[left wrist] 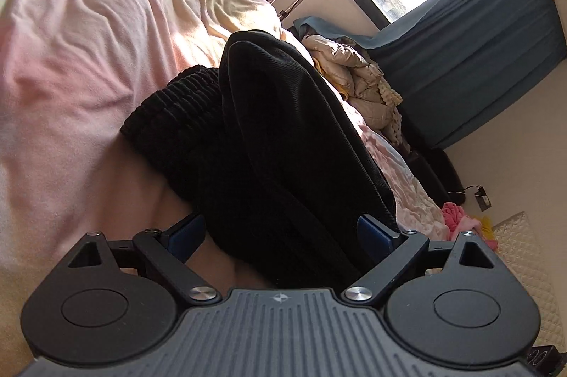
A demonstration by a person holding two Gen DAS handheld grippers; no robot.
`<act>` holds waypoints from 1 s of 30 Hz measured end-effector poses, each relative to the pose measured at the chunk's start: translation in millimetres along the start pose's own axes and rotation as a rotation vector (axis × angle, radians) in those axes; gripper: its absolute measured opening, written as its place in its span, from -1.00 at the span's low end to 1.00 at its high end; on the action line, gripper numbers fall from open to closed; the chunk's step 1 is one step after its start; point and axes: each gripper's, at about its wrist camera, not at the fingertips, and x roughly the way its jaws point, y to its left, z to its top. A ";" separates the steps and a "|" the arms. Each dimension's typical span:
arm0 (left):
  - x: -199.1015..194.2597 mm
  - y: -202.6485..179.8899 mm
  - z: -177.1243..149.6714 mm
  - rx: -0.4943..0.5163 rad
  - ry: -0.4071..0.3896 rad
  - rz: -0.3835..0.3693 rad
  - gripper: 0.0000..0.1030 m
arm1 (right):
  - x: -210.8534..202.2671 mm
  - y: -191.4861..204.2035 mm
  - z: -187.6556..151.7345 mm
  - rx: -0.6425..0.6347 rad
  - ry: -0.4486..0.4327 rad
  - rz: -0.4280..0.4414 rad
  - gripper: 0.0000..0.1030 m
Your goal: Fold clothes
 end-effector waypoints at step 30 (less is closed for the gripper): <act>33.6 42.9 4.2 -0.398 -0.042 0.043 0.39 | 29.1 -36.3 -15.8 0.290 -0.016 -0.023 0.58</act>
